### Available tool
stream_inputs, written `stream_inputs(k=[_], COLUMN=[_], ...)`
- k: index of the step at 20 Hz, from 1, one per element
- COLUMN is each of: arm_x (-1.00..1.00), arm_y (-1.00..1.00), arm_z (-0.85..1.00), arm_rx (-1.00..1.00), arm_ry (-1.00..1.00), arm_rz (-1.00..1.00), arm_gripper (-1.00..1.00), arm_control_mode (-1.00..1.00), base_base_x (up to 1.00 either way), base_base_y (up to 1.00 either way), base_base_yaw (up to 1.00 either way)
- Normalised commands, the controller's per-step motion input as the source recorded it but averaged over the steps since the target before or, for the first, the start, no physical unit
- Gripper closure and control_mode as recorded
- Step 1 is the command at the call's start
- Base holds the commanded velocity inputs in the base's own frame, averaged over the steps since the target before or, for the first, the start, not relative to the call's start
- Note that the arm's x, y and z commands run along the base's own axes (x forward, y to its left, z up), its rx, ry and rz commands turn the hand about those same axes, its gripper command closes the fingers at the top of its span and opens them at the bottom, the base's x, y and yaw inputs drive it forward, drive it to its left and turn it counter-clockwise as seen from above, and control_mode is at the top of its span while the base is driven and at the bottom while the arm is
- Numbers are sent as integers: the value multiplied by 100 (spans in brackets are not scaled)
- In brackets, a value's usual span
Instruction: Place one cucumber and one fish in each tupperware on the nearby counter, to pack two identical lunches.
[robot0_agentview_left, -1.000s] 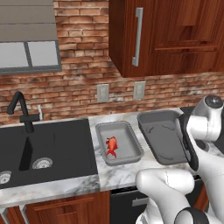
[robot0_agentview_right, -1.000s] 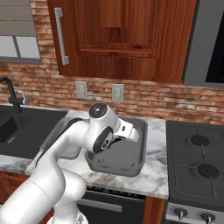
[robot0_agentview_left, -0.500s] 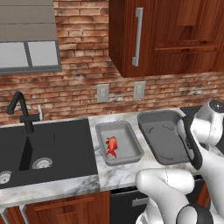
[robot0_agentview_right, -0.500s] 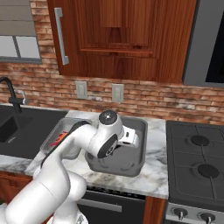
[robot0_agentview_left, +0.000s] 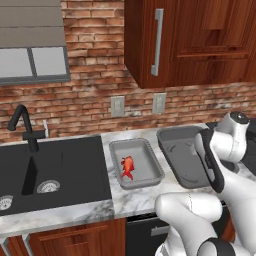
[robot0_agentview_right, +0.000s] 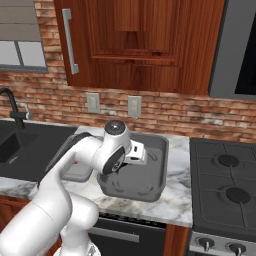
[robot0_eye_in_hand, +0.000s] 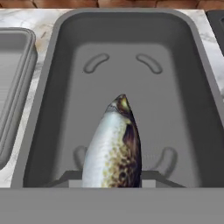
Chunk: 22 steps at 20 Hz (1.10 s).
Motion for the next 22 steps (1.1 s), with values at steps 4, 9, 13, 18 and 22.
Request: stream_inputs(k=[4,9,13,18,22], arm_x=[3,14,25,31,27], arm_y=[25,1,0,0,0], arm_z=[-11,-21,-22,-12,-10], arm_rx=[0,0,0,1,0], arm_ry=[1,0,0,0,0], arm_rz=[0,0,0,0,0], arm_gripper=[100,100,100,100,100], arm_control_mode=[-100,-100,-100,-100,-100], base_base_x=[0,0,0,0,0], base_base_y=[0,0,0,0,0], base_base_yaw=[0,0,0,0,0])
